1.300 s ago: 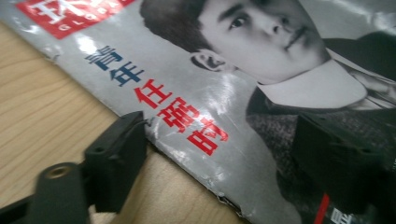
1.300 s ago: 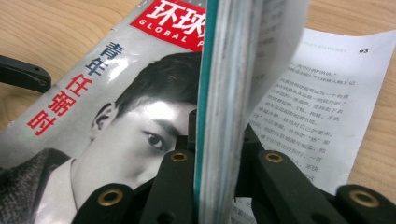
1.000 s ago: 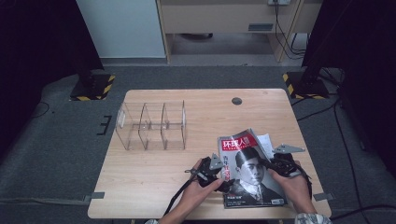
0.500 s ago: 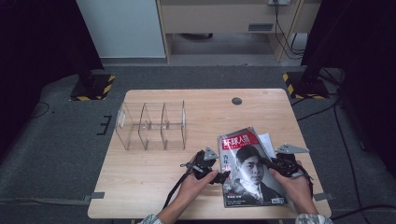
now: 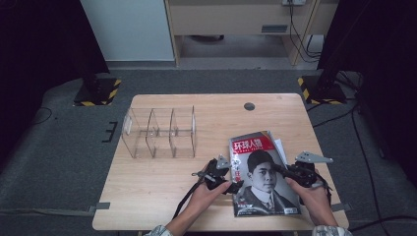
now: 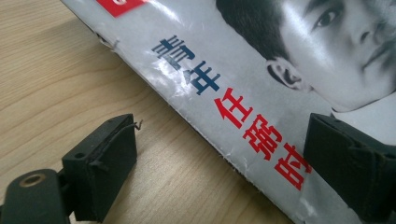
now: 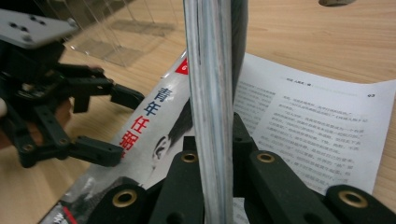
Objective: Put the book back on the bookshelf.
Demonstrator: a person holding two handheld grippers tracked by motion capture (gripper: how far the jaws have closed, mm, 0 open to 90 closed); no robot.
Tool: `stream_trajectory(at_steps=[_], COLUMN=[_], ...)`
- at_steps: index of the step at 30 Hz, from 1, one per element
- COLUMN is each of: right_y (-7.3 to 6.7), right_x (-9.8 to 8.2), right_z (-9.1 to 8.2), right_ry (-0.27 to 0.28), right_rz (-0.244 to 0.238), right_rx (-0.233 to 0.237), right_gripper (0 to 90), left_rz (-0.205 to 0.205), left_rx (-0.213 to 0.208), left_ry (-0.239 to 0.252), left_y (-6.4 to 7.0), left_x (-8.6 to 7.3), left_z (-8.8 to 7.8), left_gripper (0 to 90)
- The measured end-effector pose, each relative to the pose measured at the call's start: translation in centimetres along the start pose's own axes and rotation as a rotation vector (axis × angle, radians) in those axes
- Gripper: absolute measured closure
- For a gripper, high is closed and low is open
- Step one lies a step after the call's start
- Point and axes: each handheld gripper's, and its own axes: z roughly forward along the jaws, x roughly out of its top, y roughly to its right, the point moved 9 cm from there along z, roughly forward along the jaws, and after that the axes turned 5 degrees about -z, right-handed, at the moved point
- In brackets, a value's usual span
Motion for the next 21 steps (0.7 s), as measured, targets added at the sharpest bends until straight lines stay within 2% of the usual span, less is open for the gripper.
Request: stream_trajectory(at_steps=[4,9,11,12,17,18,19,20,21], right_y=[-0.3,-0.4,-0.5,-0.4,0.0,0.2,0.2,0.3,0.2], right_x=[0.3,0.5,0.5,0.4,-0.4,-0.9,-0.9,-1.2,-2.0], right_z=[-0.2,-0.3,-0.4,-0.3,0.4,0.8,0.8,1.0,1.6], right_ry=[0.032,0.052,0.061,0.052,0.01,-0.024,-0.024,-0.051,-0.109], right_rz=[0.034,0.048,0.057,0.059,0.057,0.043,0.043,0.031,0.013], right_rx=[0.039,0.06,0.069,0.065,0.031,0.005,0.005,-0.011,-0.023], right_gripper=[87.8,87.8,87.8,87.8,87.6,87.3,87.3,86.9,86.4], left_rz=[-0.007,-0.011,0.003,0.025,0.024,0.022,0.025,0.036,0.049], left_rx=[-0.034,-0.058,-0.074,-0.073,-0.063,-0.06,-0.055,-0.044,-0.031], left_ry=[0.001,0.0,-0.005,-0.011,-0.009,-0.007,-0.007,-0.006,-0.009], left_y=[0.6,1.1,1.4,1.6,1.5,1.5,1.5,1.4,1.3], left_x=[0.2,0.3,0.4,0.4,0.4,0.4,0.4,0.3,0.3], left_z=[0.3,0.6,0.8,0.9,0.9,0.9,0.8,0.8,0.8], left_gripper=[8.9,8.7,8.9,10.1,11.4,13.5,13.5,15.0,18.4])
